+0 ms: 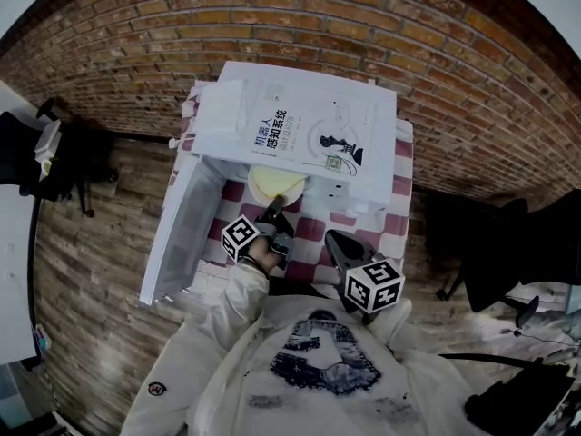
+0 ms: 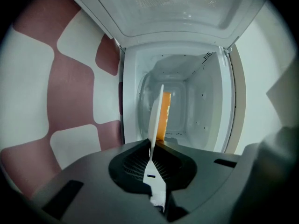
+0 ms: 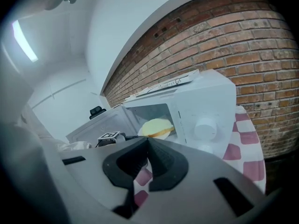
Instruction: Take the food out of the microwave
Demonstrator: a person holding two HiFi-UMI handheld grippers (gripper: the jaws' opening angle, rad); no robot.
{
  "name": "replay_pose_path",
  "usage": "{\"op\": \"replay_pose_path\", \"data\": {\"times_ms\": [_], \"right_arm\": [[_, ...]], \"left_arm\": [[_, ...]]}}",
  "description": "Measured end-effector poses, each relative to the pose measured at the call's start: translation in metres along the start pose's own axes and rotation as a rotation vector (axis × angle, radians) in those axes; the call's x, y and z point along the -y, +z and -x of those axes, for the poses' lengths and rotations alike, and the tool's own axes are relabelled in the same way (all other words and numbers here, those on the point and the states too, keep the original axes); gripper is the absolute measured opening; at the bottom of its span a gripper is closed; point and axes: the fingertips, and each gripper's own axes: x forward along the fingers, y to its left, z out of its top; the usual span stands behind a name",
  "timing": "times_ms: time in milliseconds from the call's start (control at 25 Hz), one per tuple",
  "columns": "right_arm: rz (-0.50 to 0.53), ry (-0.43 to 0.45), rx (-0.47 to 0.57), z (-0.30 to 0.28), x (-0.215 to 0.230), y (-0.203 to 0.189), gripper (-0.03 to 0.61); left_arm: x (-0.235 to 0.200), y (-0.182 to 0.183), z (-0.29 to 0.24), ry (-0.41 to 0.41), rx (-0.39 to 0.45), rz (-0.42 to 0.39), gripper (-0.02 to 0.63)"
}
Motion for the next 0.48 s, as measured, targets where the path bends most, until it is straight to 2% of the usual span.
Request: {"op": "replay_pose_path", "data": {"times_ms": [480], "right_arm": [[0.002, 0.055, -0.010, -0.007, -0.023, -0.005, 0.014]], "left_arm": [[0.015, -0.003, 0.038, -0.018, 0.021, 0.003, 0.021]]}}
